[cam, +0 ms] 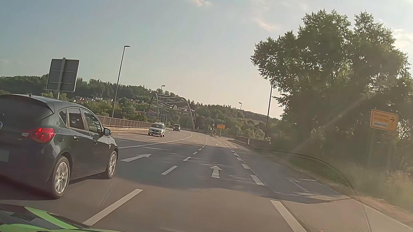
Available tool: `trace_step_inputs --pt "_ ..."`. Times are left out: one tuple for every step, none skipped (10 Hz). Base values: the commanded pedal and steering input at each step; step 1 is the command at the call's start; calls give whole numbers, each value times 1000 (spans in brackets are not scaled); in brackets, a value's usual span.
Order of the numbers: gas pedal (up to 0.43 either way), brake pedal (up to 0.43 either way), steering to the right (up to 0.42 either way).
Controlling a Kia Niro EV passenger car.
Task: Follow the waypoints while adhering to traffic rules and regulations
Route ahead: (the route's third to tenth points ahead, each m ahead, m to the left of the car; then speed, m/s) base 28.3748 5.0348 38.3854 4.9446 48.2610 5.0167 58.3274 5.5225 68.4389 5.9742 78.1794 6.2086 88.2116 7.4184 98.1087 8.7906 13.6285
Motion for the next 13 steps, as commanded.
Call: trace_step_inputs --pt "118 0 0" --pt "118 0 0" --pt "118 0 0" --pt "118 0 0" --pt "130 0 0" --pt "130 0 0" --pt "130 0 0" --pt "130 0 -1" --pt "130 0 -3" --pt "130 0 -4" --pt "130 0 -4" --pt "150 0 -4" --pt "157 0 -4"
